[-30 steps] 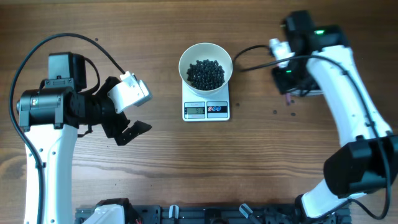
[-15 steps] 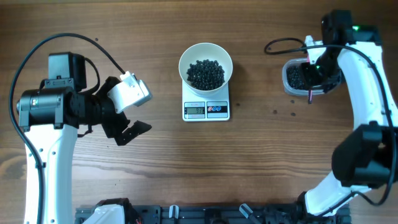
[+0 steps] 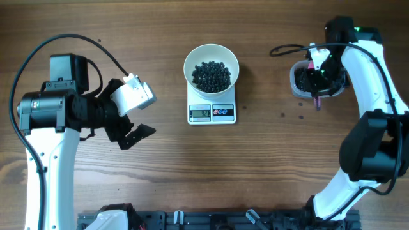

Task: Scoop item into bowl and weigh 150g on scale
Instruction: 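Move the empty pink scoop right back to the bean container, then dip the pink scoop into the black beans and scoop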

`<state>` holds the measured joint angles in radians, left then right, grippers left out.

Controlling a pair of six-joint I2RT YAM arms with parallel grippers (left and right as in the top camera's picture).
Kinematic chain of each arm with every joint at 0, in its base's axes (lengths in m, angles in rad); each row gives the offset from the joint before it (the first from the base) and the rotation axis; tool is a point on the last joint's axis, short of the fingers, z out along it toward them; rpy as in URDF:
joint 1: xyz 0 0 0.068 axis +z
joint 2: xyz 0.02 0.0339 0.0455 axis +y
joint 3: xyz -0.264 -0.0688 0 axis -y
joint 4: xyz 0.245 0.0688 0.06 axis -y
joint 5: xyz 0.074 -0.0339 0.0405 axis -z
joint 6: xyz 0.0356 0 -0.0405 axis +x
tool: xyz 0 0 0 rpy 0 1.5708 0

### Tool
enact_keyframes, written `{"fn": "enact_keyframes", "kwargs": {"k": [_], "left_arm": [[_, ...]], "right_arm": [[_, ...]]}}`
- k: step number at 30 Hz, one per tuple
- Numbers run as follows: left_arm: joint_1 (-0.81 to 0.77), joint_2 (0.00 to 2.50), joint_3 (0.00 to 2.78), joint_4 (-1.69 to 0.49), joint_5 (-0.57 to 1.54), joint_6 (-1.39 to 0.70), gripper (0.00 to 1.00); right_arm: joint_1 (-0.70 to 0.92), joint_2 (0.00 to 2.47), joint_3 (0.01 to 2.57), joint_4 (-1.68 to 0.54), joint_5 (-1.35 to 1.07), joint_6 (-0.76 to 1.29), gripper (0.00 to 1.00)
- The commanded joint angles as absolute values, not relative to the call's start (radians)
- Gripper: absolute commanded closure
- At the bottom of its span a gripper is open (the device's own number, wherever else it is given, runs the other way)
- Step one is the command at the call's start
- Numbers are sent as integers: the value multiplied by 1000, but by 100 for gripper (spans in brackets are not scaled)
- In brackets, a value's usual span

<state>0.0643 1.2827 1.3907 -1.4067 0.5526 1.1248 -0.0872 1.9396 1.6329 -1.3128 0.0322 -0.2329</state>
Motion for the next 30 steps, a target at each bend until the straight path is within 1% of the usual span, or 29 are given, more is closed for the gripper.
{"fn": "enact_keyframes", "kwargs": {"k": [1,6,11,15,19,21,24,27,29,30], "left_arm": [[68,1272,1412,-1407,578,1145,0],[68,1272,1412,-1407,578,1145,0],[68,1272,1412,-1407,578,1145,0],[68,1272,1412,-1407,578,1145,0],[68,1272,1412,-1407,578,1145,0],[68,1272,1412,-1407,578,1145,0],[68,1272,1412,-1407,578,1145,0],[68,1272,1412,-1407,578,1145,0],[68,1272,1412,-1407,578,1145,0],[68,1272,1412,-1407,578,1145,0]], "right_arm": [[-118,1962,1627,-1314,16,-236,81],[-132,1962,1627,-1299,4,-235,82],[-132,1962,1627,-1301,5,-235,81],[-133,1962,1627,-1303,5,-232,75],[-133,1962,1627,-1321,6,-181,71],[-133,1962,1627,-1340,5,-179,62],[-133,1962,1627,-1363,6,-163,60],[-133,1962,1628,-1366,1,-81,59],[-133,1959,1637,-1375,-42,-33,44],[-133,1957,1648,-1382,-74,-20,28]]}}
